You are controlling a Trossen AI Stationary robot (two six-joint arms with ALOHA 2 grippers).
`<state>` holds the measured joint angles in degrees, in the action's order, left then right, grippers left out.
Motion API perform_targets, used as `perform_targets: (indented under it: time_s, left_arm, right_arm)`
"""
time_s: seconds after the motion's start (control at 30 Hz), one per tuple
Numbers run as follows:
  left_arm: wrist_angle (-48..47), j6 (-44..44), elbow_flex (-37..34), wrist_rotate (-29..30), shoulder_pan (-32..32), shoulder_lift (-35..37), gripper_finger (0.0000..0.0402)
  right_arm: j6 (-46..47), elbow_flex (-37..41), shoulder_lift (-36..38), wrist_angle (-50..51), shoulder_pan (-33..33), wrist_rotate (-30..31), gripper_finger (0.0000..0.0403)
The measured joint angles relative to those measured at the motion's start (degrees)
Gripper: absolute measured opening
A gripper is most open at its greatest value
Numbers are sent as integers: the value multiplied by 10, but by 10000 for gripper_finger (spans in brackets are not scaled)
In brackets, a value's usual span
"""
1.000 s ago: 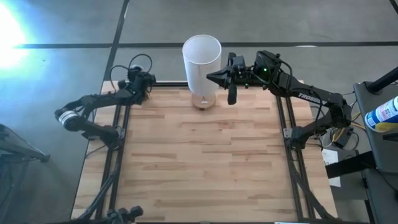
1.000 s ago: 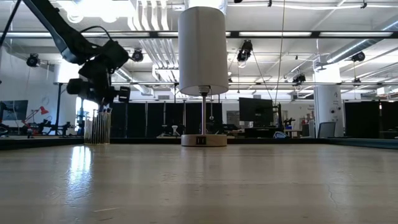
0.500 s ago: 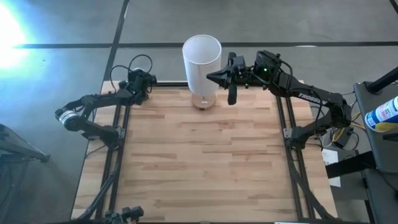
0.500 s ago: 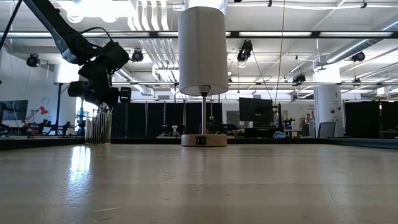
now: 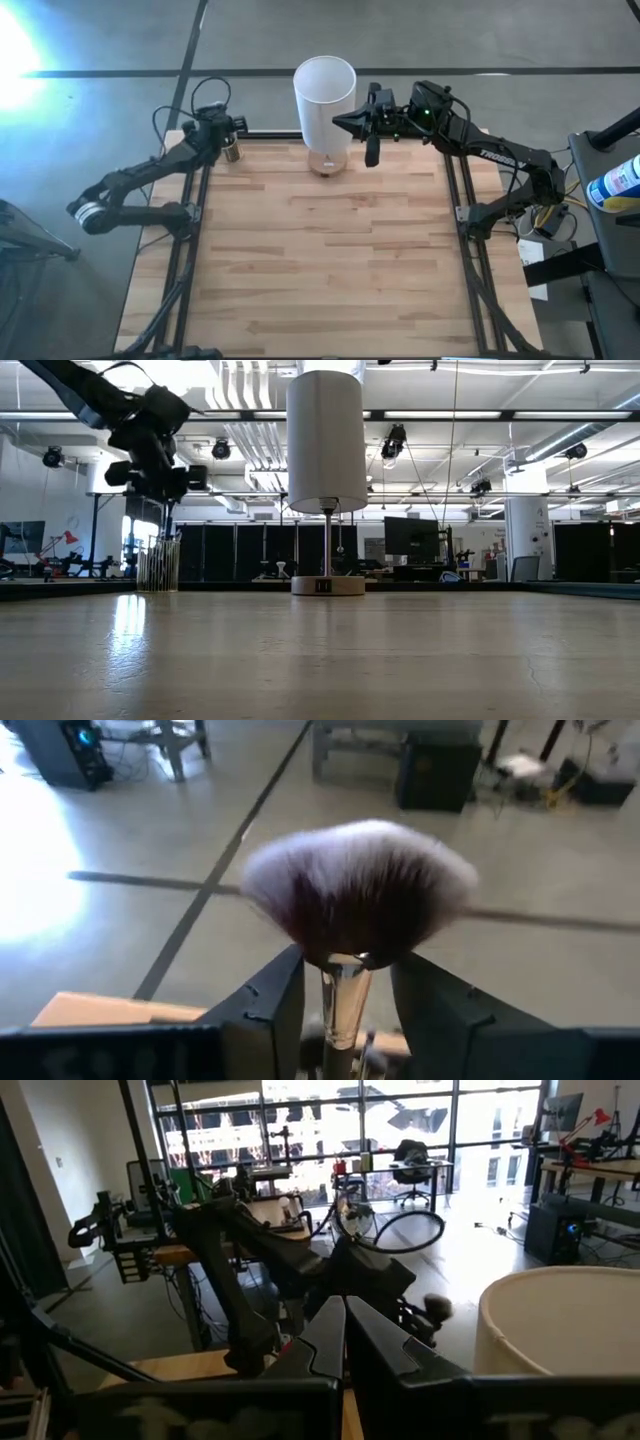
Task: Pick & Place Makeup Brushes
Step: Put the highlighter brush into the makeup holder, then return to Home Position
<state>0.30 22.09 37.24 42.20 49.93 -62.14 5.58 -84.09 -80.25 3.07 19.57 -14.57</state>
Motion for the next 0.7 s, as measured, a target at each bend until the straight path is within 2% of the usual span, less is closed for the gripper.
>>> perform_targets:
  time_s: [0.1, 0.27, 0.33, 0.5, 0.7]
  left_arm:
    - [-21, 9, -1, -7, 0, -15, 112]
    - [-27, 27, -1, 0, 4, -42, 29]
    - [-30, 33, -1, 1, 5, -45, 7]
    - [-98, 46, 21, -19, 7, -45, 0]
    - [-187, 68, 55, -71, 17, -43, 0]
  right_arm:
    - [0, 0, 0, -1, 0, 0, 8]
    - [0, 0, 0, -3, 0, 1, 8]
    - [2, 0, 0, -3, 0, 2, 8]
    - [3, 0, 0, -3, -1, 2, 8]
    - [4, 0, 0, -3, -1, 2, 8]
